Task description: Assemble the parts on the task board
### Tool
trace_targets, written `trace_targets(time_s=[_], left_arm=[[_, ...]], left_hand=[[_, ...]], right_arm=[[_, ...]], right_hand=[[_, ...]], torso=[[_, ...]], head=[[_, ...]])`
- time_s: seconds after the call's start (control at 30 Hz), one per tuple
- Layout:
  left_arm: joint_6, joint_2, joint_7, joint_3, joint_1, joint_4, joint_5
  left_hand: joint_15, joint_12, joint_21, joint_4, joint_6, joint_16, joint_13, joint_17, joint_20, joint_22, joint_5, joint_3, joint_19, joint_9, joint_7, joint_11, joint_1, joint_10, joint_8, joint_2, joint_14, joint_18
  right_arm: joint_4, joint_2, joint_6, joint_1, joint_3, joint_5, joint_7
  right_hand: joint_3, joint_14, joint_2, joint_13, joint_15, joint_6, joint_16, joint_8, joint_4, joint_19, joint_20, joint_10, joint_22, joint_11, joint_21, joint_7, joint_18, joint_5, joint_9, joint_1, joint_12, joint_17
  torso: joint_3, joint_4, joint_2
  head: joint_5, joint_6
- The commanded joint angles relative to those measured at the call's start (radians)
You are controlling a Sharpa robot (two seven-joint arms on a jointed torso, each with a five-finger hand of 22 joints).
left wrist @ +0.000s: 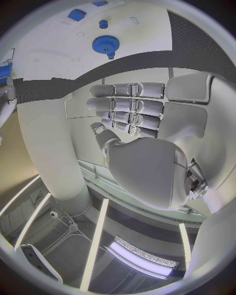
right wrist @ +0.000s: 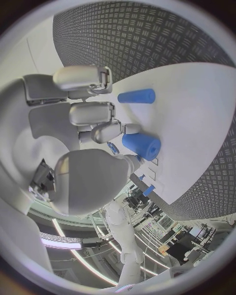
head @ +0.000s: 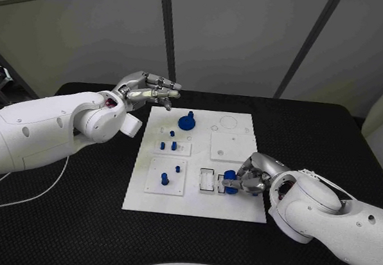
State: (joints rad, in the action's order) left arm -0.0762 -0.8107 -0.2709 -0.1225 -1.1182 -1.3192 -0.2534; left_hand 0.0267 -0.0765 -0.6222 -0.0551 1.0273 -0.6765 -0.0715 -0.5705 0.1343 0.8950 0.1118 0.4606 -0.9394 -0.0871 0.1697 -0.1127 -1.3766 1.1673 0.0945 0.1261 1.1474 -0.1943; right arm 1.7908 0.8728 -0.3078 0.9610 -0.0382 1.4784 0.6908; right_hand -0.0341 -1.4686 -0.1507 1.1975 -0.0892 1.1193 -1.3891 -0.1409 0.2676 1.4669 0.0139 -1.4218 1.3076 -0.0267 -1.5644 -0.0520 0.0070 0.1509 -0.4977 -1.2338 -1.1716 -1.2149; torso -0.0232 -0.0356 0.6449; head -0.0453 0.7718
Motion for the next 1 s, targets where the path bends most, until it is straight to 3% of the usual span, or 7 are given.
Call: trace_targets(time_s=[0.03, 0.33, 0.67, 0.83, 1.0], left_arm=[[0.009, -0.001, -0.005, -0.001, -0.001, -0.002, 0.005], [0.010, -0.004, -0.005, -0.001, -0.001, -0.003, 0.005], [0.011, -0.002, -0.005, -0.001, -0.001, -0.002, 0.005], [0.011, -0.002, -0.005, -0.001, -0.001, -0.003, 0.005], [0.011, -0.001, -0.005, -0.001, -0.001, -0.003, 0.005]], left_hand=[[0.008, 0.002, 0.006, -0.001, -0.005, 0.004, -0.001, 0.002, 0.005, -0.001, -0.003, -0.006, 0.000, 0.000, 0.005, 0.000, 0.004, -0.008, -0.007, -0.005, 0.001, 0.013], [0.008, 0.002, 0.006, -0.001, -0.005, 0.004, -0.001, 0.002, 0.005, -0.001, -0.003, -0.006, 0.000, 0.000, 0.005, 0.000, 0.004, -0.008, -0.007, -0.005, 0.001, 0.013], [0.008, 0.002, 0.006, -0.001, -0.005, 0.004, -0.001, 0.002, 0.005, -0.001, -0.003, -0.006, 0.000, 0.000, 0.005, 0.000, 0.004, -0.008, -0.007, -0.005, 0.001, 0.013], [0.008, 0.002, 0.009, 0.000, -0.005, 0.006, -0.001, 0.002, 0.005, -0.003, -0.003, -0.007, -0.001, -0.001, 0.004, 0.000, 0.005, -0.009, -0.007, -0.005, 0.002, 0.012], [0.008, 0.002, 0.009, 0.000, -0.005, 0.006, -0.001, 0.002, 0.005, -0.003, -0.003, -0.007, -0.001, -0.001, 0.004, 0.000, 0.005, -0.009, -0.007, -0.005, 0.002, 0.012]], right_arm=[[-0.009, 0.001, 0.008, -0.007, 0.008, 0.002, 0.021], [0.041, 0.030, -0.086, -0.007, 0.008, -0.017, 0.003], [0.115, 0.050, -0.180, -0.006, 0.005, -0.068, -0.036], [0.114, 0.034, -0.182, -0.006, 0.005, -0.079, -0.044], [0.094, 0.003, -0.152, -0.006, 0.004, -0.090, -0.045]], right_hand=[[-0.003, -0.040, 0.017, 0.004, -0.007, 0.002, -0.007, -0.001, -0.011, 0.104, 0.002, 0.001, 0.263, -0.002, -0.006, 0.006, -0.007, 0.096, -0.014, -0.030, -0.003, -0.004], [-0.006, -0.041, 0.038, 0.015, -0.011, 0.012, -0.012, 0.001, -0.015, 0.104, -0.001, -0.004, 0.263, -0.008, -0.006, 0.012, -0.007, 0.160, -0.035, -0.038, -0.007, -0.011], [0.000, -0.041, 0.038, 0.017, -0.011, 0.015, -0.013, 0.004, -0.009, 0.104, -0.001, -0.005, 0.263, -0.008, -0.006, 0.012, -0.007, 0.170, -0.042, -0.026, -0.007, -0.013], [0.001, -0.041, 0.038, 0.016, -0.011, 0.015, -0.014, 0.004, -0.008, 0.104, -0.001, -0.005, 0.263, -0.008, -0.006, 0.013, -0.007, 0.171, -0.043, -0.025, -0.007, -0.014], [0.006, -0.041, 0.037, 0.017, -0.011, 0.018, -0.013, 0.005, 0.001, 0.104, -0.002, -0.005, 0.263, -0.009, -0.006, 0.013, -0.007, 0.172, -0.048, -0.014, -0.005, -0.013]], torso=[[0.0002, 0.0001, 0.000], [-0.0007, -0.0008, -0.001], [0.0007, 0.0023, 0.000], [0.0010, 0.0015, 0.000], [0.0015, 0.0015, 0.001]], head=[[0.000, 0.000], [-0.002, -0.003], [0.003, -0.009], [-0.001, -0.008], [-0.002, -0.006]])
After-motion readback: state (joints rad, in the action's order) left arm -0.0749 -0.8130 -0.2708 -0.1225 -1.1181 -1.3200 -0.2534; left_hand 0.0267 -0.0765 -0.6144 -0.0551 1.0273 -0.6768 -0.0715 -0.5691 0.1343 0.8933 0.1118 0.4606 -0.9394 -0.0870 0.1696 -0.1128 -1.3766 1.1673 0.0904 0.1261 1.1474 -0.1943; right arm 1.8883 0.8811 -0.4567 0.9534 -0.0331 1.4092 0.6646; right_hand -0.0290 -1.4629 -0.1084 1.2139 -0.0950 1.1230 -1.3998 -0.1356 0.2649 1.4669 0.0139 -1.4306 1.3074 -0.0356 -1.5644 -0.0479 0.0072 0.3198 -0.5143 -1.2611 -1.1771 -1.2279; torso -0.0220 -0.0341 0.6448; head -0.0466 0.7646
